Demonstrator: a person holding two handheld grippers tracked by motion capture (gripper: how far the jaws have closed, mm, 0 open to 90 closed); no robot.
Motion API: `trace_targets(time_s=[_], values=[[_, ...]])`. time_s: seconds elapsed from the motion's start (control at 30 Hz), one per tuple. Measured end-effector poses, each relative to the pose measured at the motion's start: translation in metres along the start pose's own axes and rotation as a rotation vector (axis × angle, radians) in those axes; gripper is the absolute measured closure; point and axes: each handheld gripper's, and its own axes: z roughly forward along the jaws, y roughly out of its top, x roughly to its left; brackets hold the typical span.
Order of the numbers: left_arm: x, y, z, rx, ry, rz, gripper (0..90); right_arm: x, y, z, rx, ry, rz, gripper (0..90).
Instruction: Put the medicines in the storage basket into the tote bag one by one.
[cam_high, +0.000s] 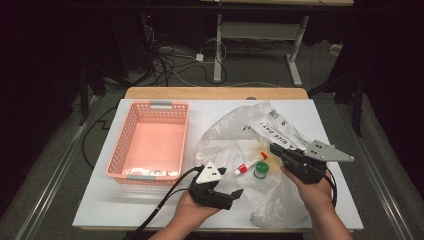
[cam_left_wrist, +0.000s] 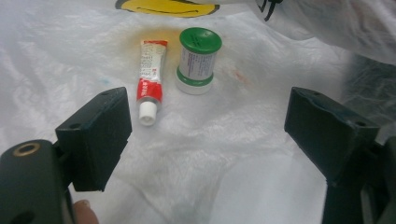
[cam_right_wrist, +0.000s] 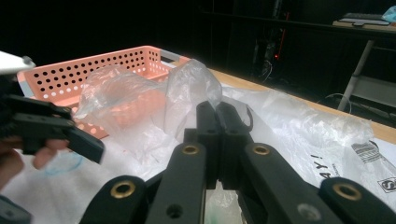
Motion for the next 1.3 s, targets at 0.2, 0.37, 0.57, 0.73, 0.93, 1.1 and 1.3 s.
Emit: trace_targets(time_s=[0.2, 0.37, 0.57, 0.73, 0.93, 1.1, 1.3], values=[[0.011, -0.007, -0.033, 0.011, 0.032, -0.032, 3.5, -0.001, -0.001, 0.000, 0.002, -0.005, 0.006, 90.0], [0.015, -0.013, -0.050, 0.009, 0.070, -0.012, 0.0, -0.001, -0.001, 0.001, 0.003, -0.003, -0.001, 90.0], [0.026, -0.014, -0.068, -0.022, 0.121, -0.050, 0.0, 0.000, -0.002, 0.000, 0.004, -0.003, 0.009, 90.0], [0.040, -0.013, -0.084, -0.034, 0.187, -0.068, 0.0, -0.001, -0.002, 0.000, 0.004, 0.000, 0.010, 89.7], [0.059, -0.017, -0.098, -0.037, 0.247, -0.104, 0.0, -0.002, -0.002, 0.000, -0.001, -0.003, 0.012, 89.5], [0.072, -0.021, -0.107, -0.028, 0.300, -0.121, 0.0, -0.002, -0.002, -0.001, 0.003, -0.002, 0.007, 90.0], [0.087, -0.026, -0.118, -0.018, 0.333, -0.163, 0.0, -0.002, -0.002, -0.001, 0.002, -0.002, 0.004, 90.0]])
